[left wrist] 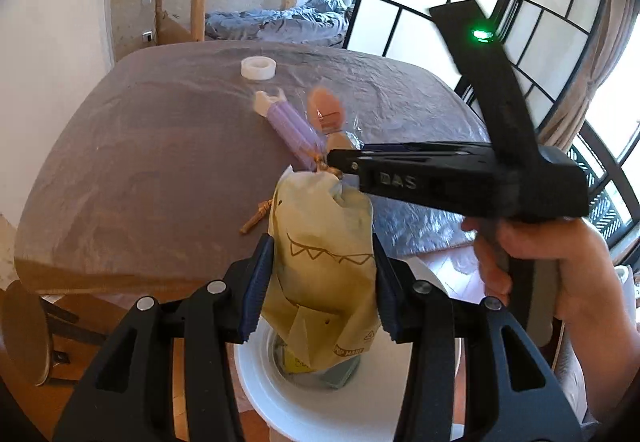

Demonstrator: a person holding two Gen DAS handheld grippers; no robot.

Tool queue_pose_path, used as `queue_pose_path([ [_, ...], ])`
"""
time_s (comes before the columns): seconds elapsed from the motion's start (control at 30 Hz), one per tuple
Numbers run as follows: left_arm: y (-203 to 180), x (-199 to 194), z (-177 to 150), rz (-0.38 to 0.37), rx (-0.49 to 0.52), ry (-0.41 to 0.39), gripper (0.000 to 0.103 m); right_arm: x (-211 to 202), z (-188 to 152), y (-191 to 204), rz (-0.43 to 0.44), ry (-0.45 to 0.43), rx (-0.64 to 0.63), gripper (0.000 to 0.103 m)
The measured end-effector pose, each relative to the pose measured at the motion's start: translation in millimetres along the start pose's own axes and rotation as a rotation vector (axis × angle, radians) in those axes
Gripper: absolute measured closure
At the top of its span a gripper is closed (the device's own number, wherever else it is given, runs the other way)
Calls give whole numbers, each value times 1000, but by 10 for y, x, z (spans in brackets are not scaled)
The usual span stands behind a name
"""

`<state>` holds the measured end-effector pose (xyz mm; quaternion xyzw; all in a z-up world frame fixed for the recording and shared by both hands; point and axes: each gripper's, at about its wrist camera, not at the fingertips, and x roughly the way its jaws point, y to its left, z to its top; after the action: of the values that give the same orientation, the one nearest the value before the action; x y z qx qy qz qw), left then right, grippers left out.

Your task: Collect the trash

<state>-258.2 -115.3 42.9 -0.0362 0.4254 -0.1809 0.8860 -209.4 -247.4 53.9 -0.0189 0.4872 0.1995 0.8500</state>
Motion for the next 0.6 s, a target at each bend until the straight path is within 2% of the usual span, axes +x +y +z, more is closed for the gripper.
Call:
queue_pose_path([
  [0.1, -16, -6, -40, 18, 38, 3, 55, -17, -26, 56, -16, -9, 7, 76],
  [0.23, 58, -81, -76, -15, 4, -12, 55, -12, -33, 108, -48, -14, 24, 77],
  [0.3, 100, -94, -87, -21, -11, -14, 56, -35, -50, 136, -57, -24, 34, 84],
  [0.33, 132, -98, -82, -28, -16, -20, 61, -80, -73, 147, -58, -37, 48, 87],
  [0.4, 157, -103, -57, -41, -17, -20, 62, -191, -112, 162, -40, -70, 69, 91],
  [0.6, 146, -115, -41, -44, 29, -15, 67, -395, -116, 206, -25, -129, 82, 93],
])
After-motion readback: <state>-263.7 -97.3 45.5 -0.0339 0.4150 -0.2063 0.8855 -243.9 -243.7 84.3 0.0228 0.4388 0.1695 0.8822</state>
